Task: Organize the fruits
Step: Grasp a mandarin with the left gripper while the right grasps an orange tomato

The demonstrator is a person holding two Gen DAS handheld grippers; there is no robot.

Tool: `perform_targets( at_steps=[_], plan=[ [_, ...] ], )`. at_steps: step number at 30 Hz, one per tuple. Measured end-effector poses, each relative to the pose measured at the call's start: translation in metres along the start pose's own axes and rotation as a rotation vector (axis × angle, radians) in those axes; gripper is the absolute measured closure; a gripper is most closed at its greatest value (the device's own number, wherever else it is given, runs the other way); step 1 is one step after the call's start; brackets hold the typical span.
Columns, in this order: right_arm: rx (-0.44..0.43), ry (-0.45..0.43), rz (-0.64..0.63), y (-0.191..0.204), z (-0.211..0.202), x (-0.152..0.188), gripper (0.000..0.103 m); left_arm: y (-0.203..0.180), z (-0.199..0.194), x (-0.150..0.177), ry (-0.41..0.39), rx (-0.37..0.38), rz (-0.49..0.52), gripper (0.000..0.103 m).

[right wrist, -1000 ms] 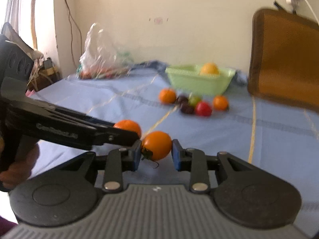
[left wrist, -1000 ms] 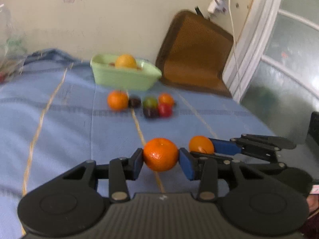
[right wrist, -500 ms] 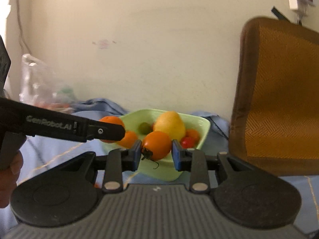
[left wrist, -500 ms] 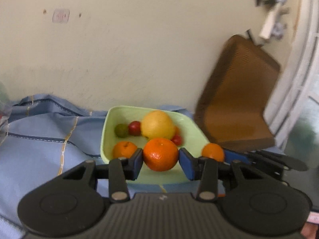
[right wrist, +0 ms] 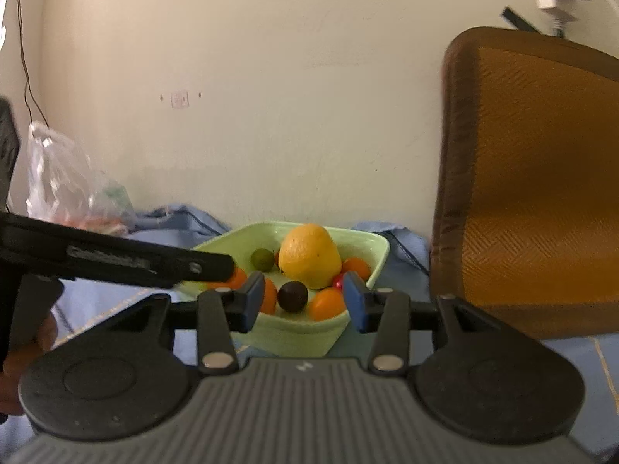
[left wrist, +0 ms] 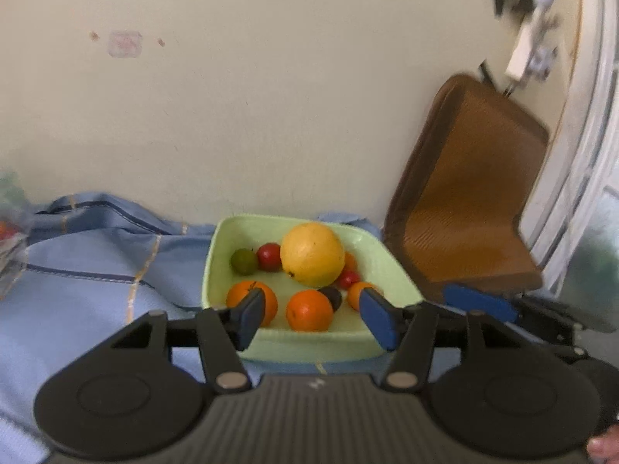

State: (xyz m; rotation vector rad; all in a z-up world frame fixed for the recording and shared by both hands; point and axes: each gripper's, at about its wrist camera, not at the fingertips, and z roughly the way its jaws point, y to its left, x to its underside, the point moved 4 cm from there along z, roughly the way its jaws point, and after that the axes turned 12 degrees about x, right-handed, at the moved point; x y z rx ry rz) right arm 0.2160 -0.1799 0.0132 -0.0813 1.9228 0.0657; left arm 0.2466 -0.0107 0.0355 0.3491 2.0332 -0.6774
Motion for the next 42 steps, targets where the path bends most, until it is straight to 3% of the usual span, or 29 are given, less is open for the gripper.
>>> perform_targets(
  at_steps=[5,14,25,32,42],
  plan=[
    [-0.019,0.034,0.094,-0.016,-0.044,0.021,0.056,0.0,-0.05,0.026,-0.043,0.031,-0.055,0.048],
    [-0.05,0.126,0.158,-0.014,-0.104,0.066,0.062,-0.008,-0.084,0.088,0.012,0.026,-0.067,0.048],
    [-0.041,0.123,0.057,-0.006,-0.087,0.059,0.065,-0.002,-0.062,0.075,0.053,0.023,-0.06,0.046],
    [-0.033,0.17,0.139,-0.032,-0.043,0.047,0.064,-0.002,-0.04,0.075,0.07,0.039,-0.05,0.045],
    [-0.073,0.207,0.102,-0.023,-0.021,0.049,0.064,0.003,-0.021,0.08,0.097,0.056,-0.06,0.045]
  ],
)
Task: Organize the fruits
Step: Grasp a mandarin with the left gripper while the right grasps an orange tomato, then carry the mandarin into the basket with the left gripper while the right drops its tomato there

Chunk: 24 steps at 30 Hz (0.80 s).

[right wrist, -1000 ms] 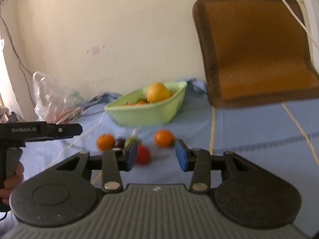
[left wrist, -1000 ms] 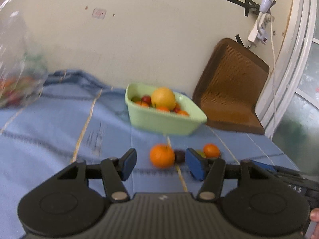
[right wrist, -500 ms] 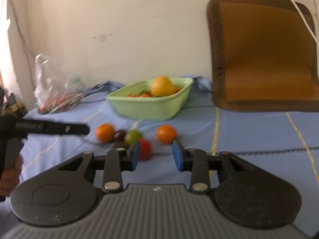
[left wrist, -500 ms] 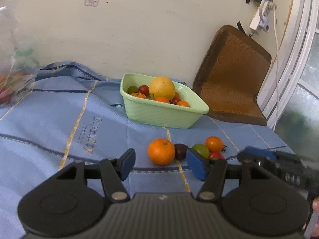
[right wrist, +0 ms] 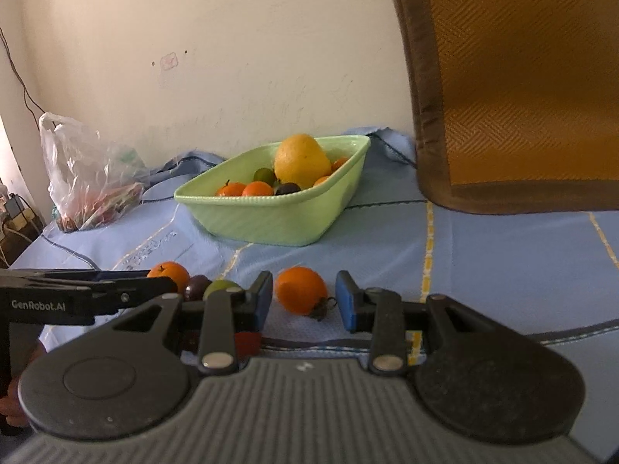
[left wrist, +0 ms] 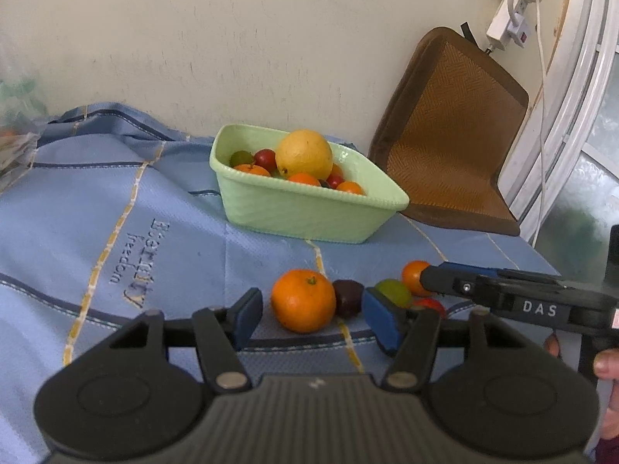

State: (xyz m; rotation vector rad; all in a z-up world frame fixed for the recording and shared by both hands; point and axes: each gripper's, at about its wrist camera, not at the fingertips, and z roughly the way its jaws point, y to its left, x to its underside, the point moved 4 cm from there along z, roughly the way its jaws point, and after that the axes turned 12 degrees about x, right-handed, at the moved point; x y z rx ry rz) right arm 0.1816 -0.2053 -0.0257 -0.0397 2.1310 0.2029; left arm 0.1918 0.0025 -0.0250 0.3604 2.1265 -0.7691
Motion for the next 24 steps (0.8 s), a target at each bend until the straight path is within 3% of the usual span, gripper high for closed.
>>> perform_targets(
  at_steps=[4,7,8,15,20,24],
  plan=[
    [0.009,0.058,-0.005,0.002,0.011,0.001,0.064,0.003,0.0,0.0,-0.007,0.006,-0.023,0.051],
    [0.007,0.061,-0.008,0.004,0.014,-0.001,0.066,0.006,-0.001,0.0,-0.009,0.007,-0.041,0.066],
    [0.008,0.06,-0.013,0.005,0.013,0.0,0.069,0.007,-0.001,0.0,-0.01,0.004,-0.045,0.065],
    [0.023,0.0,0.026,0.001,-0.003,-0.002,0.07,0.002,-0.018,0.008,-0.024,0.007,-0.053,0.066],
    [-0.056,-0.067,0.041,0.015,-0.057,0.01,0.07,-0.022,-0.056,0.031,-0.024,0.06,-0.008,0.066],
    [-0.125,-0.045,-0.034,0.04,-0.091,0.041,0.07,-0.046,-0.078,0.061,0.015,0.092,0.036,0.066]
  ],
)
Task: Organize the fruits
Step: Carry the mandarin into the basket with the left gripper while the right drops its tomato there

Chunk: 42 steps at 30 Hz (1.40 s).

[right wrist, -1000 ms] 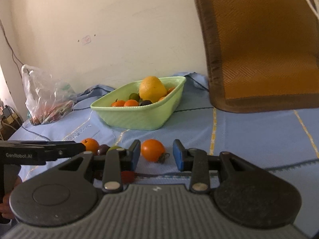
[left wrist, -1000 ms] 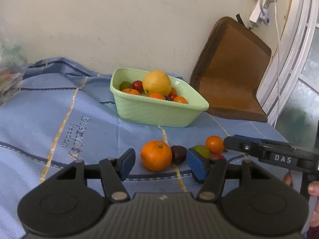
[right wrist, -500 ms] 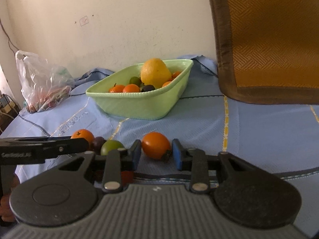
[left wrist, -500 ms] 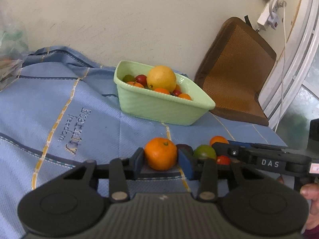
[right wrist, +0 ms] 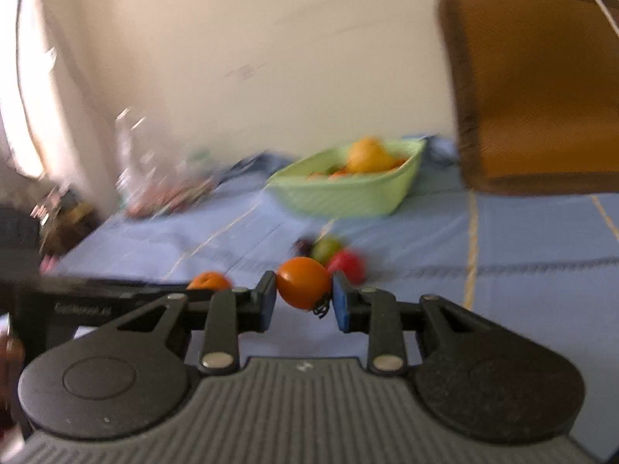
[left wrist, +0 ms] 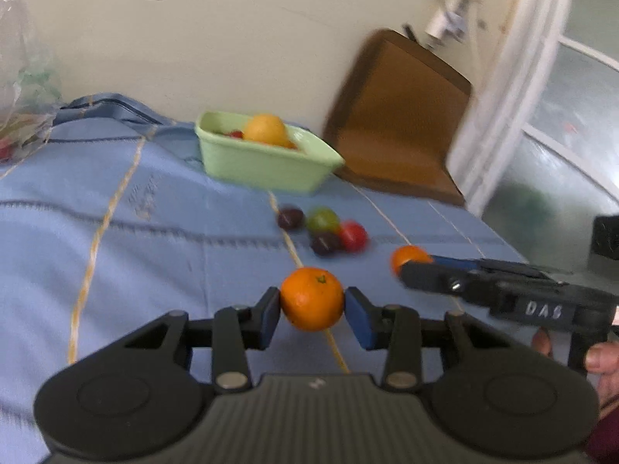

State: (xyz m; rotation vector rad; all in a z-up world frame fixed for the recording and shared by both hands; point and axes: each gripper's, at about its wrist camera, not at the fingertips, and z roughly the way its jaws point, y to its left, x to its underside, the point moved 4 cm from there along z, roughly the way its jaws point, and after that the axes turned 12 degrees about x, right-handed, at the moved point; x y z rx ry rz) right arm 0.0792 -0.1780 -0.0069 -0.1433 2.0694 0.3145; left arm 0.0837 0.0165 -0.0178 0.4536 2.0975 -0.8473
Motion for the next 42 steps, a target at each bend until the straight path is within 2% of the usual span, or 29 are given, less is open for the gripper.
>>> perform_targets(
  at_steps=[3,9,14,16,18,20,23,25,27,28,29,30,33,36,39,42],
  plan=[
    [-0.025,0.028,-0.066,0.018,-0.014,0.022,0.07,-0.015,-0.008,0.02,0.02,-0.005,0.034,0.066],
    [0.015,0.046,-0.204,0.04,-0.019,0.049,0.069,-0.024,-0.016,0.036,0.009,-0.035,0.074,0.064],
    [0.04,0.031,-0.251,0.045,-0.017,0.052,0.068,-0.028,-0.014,0.038,0.015,-0.059,0.096,0.059],
    [0.04,0.029,-0.249,0.044,-0.018,0.055,0.068,-0.028,-0.015,0.039,0.016,-0.062,0.103,0.054],
    [0.04,0.03,-0.247,0.043,-0.019,0.055,0.065,-0.028,-0.017,0.039,0.009,-0.076,0.107,0.044],
    [0.034,0.031,-0.257,0.045,-0.022,0.057,0.06,-0.028,-0.018,0.039,0.007,-0.081,0.112,0.044],
    [0.034,0.03,-0.265,0.047,-0.024,0.06,0.059,-0.028,-0.017,0.038,0.016,-0.083,0.117,0.044],
    [0.031,0.03,-0.259,0.046,-0.024,0.059,0.059,-0.029,-0.015,0.037,0.019,-0.086,0.12,0.044],
    [0.031,0.029,-0.258,0.046,-0.025,0.06,0.06,-0.031,-0.014,0.037,0.025,-0.071,0.116,0.054],
    [0.031,0.027,-0.26,0.046,-0.026,0.06,0.063,-0.032,-0.011,0.037,0.031,-0.063,0.115,0.059],
    [0.038,0.022,-0.263,0.045,-0.026,0.059,0.072,-0.033,-0.01,0.037,0.032,-0.073,0.122,0.066],
    [0.039,0.022,-0.265,0.045,-0.026,0.059,0.072,-0.033,-0.009,0.036,0.035,-0.071,0.125,0.066],
    [0.032,0.018,-0.249,0.04,-0.024,0.052,0.072,-0.033,-0.007,0.023,0.033,-0.022,0.092,0.066],
    [0.016,-0.008,-0.235,0.036,-0.017,0.034,0.072,-0.036,-0.002,-0.007,0.004,-0.025,0.134,0.066],
    [0.024,-0.062,-0.228,0.03,-0.002,-0.001,0.072,-0.032,0.01,-0.051,-0.034,-0.048,0.168,0.066],
    [0.039,-0.109,-0.199,0.016,0.024,-0.044,0.072,-0.016,0.031,-0.095,-0.064,-0.049,0.155,0.066]
  ],
)
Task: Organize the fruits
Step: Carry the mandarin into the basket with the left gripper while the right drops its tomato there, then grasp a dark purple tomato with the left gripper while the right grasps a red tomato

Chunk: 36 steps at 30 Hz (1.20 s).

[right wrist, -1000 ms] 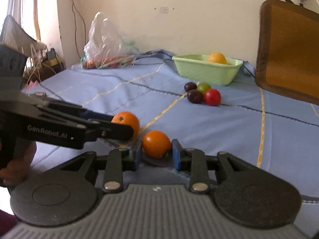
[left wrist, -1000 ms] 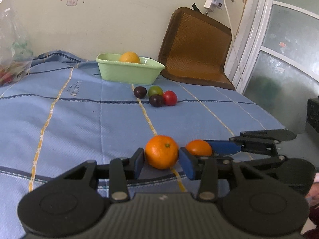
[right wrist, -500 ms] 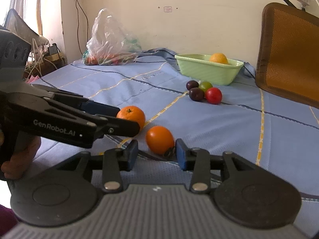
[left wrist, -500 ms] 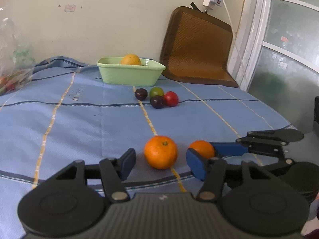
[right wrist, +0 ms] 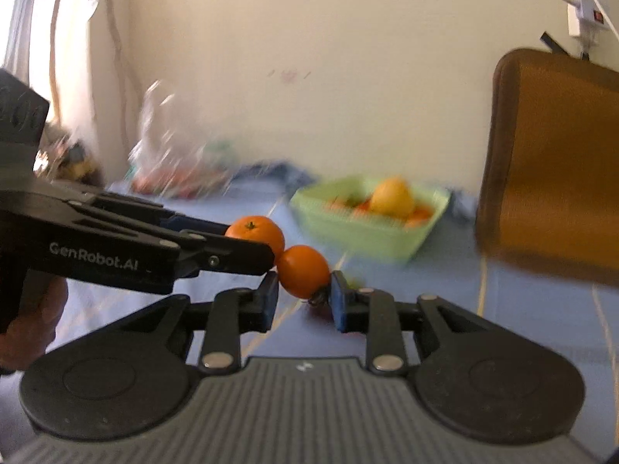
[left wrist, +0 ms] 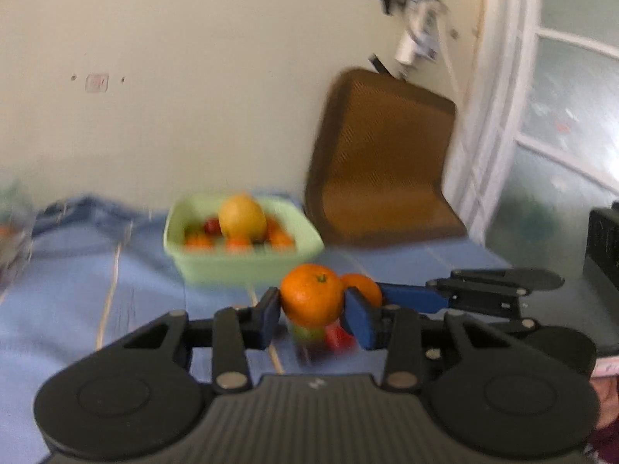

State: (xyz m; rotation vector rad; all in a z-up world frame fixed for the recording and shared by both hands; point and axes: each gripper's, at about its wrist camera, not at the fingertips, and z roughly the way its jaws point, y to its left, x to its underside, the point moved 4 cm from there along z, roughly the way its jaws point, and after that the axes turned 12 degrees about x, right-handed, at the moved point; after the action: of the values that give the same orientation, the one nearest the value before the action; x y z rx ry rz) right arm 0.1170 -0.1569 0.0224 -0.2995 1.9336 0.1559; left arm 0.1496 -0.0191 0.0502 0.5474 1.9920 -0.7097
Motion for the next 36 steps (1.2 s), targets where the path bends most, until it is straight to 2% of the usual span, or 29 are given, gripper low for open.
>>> perform_targets(
  at_steps=[2,5,10,15,18,23,26,30,36],
  plan=[
    [0.02,-0.002,0.033,-0.017,0.025,-0.019,0.072,0.021,0.024,-0.021,-0.001,-0.028,-0.024,0.066],
    [0.043,0.03,0.074,-0.038,0.067,-0.036,0.072,0.052,0.057,-0.036,0.012,-0.073,-0.059,0.066],
    [0.07,0.091,0.06,-0.054,0.117,-0.034,0.07,0.084,0.097,-0.034,0.059,-0.125,-0.101,0.065],
    [0.084,0.077,0.033,-0.054,0.128,-0.033,0.067,0.092,0.104,-0.03,0.06,-0.163,-0.086,0.053],
    [0.072,0.053,0.071,-0.059,0.12,-0.036,0.064,0.088,0.09,-0.034,0.024,-0.162,-0.086,0.053],
    [0.017,0.021,0.123,-0.061,0.082,-0.034,0.064,0.067,0.048,-0.032,-0.042,-0.076,-0.12,0.053],
    [-0.017,0.027,0.127,-0.059,0.052,-0.018,0.064,0.059,0.031,-0.012,-0.022,0.003,-0.169,0.052],
    [-0.041,0.084,0.121,-0.047,0.027,0.013,0.064,0.06,0.03,0.012,0.032,0.105,-0.286,0.052],
    [-0.013,0.143,0.055,-0.031,0.027,0.036,0.064,0.05,0.032,0.036,0.055,0.153,-0.305,0.052]
  ],
)
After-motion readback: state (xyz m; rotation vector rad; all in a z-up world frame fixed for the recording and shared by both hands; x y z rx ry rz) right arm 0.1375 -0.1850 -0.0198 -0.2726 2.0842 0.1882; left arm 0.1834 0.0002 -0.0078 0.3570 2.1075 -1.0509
